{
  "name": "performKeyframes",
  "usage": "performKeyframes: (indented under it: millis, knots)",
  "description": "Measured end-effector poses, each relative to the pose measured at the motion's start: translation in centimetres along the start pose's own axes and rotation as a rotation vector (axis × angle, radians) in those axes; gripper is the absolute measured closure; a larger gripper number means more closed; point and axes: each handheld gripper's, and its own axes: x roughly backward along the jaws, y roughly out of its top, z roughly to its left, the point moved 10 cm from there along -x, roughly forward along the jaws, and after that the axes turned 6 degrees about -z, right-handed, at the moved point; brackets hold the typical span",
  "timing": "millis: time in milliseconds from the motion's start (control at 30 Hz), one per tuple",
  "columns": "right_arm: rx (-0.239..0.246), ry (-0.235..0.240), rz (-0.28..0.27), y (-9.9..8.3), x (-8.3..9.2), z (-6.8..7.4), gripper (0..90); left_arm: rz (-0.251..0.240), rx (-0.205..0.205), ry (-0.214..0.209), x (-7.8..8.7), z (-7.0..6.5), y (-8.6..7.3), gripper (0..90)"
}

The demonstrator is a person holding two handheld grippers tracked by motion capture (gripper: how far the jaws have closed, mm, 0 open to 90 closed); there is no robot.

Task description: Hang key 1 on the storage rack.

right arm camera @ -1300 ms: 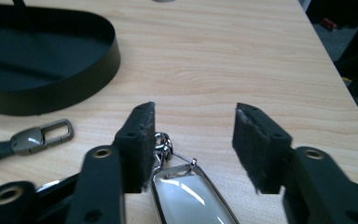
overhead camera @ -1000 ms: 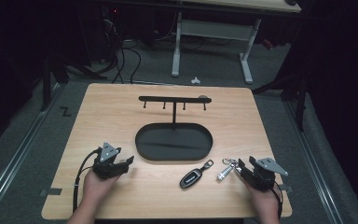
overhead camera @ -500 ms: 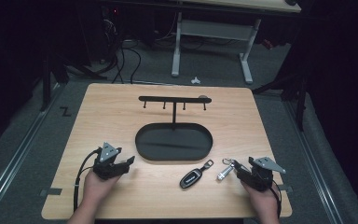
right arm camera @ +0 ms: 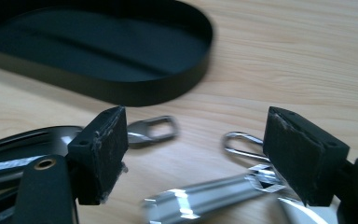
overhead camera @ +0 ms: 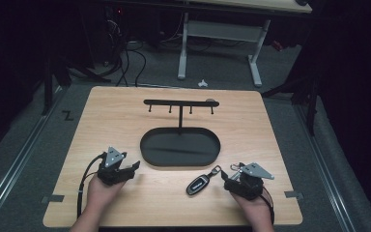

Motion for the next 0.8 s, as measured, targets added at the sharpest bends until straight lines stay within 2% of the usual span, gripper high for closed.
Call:
performKeyframes:
  millis: [167, 233, 267, 300, 333, 433, 800]
  knots:
    - [0.017, 0.053, 0.014, 0.0, -0.8, 3.2, 22.6, -0.002, -0.003, -0.004, 0.2, -0.1, 0.0, 35.7]
    - [0.023, 0.072, 0.037, -0.3, -1.1, 4.3, 23.6, -0.001, -0.007, -0.007, 0.2, -0.2, 0.0, 35.7]
    - [0.023, 0.072, 0.037, -0.3, -1.1, 4.3, 23.6, -0.001, -0.007, -0.007, 0.2, -0.2, 0.0, 35.7]
    - [0.021, 0.098, 0.068, -0.7, -1.4, 5.2, 23.5, 0.000, -0.005, -0.010, 0.1, -0.3, 0.0, 35.7]
    - [0.018, 0.105, 0.077, -0.9, -1.5, 5.5, 23.1, 0.000, -0.005, -0.010, 0.1, -0.3, 0.0, 35.7]
    - [0.007, 0.123, 0.084, -0.9, -1.8, 6.1, 21.5, 0.000, -0.005, -0.013, 0.1, -0.3, 0.0, 35.7]
    - [0.063, 0.103, 0.103, -1.5, -2.1, 7.0, 22.1, 0.006, -0.017, -0.019, -0.1, -0.6, -0.1, 35.8]
